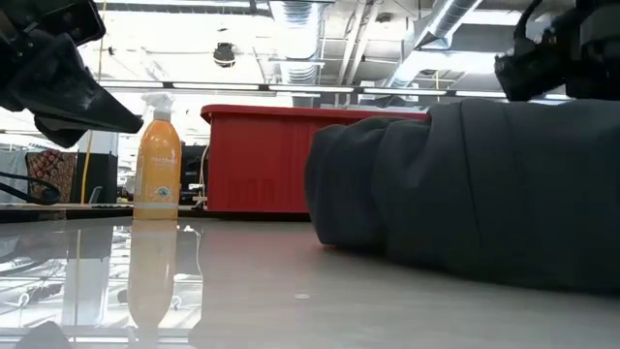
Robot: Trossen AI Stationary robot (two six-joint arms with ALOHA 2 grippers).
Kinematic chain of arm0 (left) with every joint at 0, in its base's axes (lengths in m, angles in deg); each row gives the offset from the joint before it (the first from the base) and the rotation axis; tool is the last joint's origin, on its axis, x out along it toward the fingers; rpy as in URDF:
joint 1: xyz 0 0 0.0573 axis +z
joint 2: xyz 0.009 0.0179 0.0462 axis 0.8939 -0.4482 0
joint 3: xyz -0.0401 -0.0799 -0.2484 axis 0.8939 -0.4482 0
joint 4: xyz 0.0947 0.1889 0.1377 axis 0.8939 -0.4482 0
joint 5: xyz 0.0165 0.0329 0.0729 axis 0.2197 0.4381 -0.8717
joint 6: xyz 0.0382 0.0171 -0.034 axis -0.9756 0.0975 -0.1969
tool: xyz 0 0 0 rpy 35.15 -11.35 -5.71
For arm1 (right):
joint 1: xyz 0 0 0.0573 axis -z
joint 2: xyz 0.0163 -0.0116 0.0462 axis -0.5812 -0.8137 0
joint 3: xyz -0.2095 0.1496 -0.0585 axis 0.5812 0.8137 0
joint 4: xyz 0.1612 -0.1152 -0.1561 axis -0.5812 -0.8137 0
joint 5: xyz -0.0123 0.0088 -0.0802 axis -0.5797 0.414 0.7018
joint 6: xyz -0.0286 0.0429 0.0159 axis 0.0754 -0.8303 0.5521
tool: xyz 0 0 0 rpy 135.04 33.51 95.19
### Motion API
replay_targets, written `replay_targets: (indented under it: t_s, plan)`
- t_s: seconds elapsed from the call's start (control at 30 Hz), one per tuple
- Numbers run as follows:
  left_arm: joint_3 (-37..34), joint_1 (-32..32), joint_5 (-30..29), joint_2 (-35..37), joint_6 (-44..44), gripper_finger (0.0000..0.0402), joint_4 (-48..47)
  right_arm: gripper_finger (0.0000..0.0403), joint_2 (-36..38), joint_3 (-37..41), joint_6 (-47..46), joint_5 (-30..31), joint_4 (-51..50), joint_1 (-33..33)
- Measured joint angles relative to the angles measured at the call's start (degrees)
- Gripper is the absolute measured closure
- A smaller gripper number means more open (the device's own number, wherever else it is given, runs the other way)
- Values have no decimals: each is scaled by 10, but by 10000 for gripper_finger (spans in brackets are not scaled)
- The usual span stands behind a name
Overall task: Fold Laundry from Bin
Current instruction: Fold the black shorts
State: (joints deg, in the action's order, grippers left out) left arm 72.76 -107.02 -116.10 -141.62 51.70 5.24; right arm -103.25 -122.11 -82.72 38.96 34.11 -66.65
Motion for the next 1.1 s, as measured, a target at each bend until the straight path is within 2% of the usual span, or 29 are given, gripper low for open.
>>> replay_targets:
  t_s: [0.1, 0.23, 0.37, 0.53, 0.67, 0.83, 1.1]
  plan:
    - [0, 0, 1, 0, -16, 402, 15, 197, -37, 8, 0, -11, 64, -4]
    - [0, 0, 21, 0, -62, 402, 66, 183, -97, -1, 10, -33, 150, -3]
    - [0, -3, 93, 0, -164, 402, 174, 185, -144, -55, 54, -67, 203, 6]
    - [0, -6, 164, 0, -251, 402, 262, 189, -171, -159, 119, -60, 124, 20]
    - [0, -14, 161, 0, -256, 402, 260, 189, -168, -217, 125, -10, 34, 24]
    - [0, -15, 161, 0, -253, 402, 254, 172, -169, -230, 141, 21, 5, 24]
    - [0, -15, 160, 0, -246, 402, 251, 125, -188, -230, 184, 20, -4, 31]
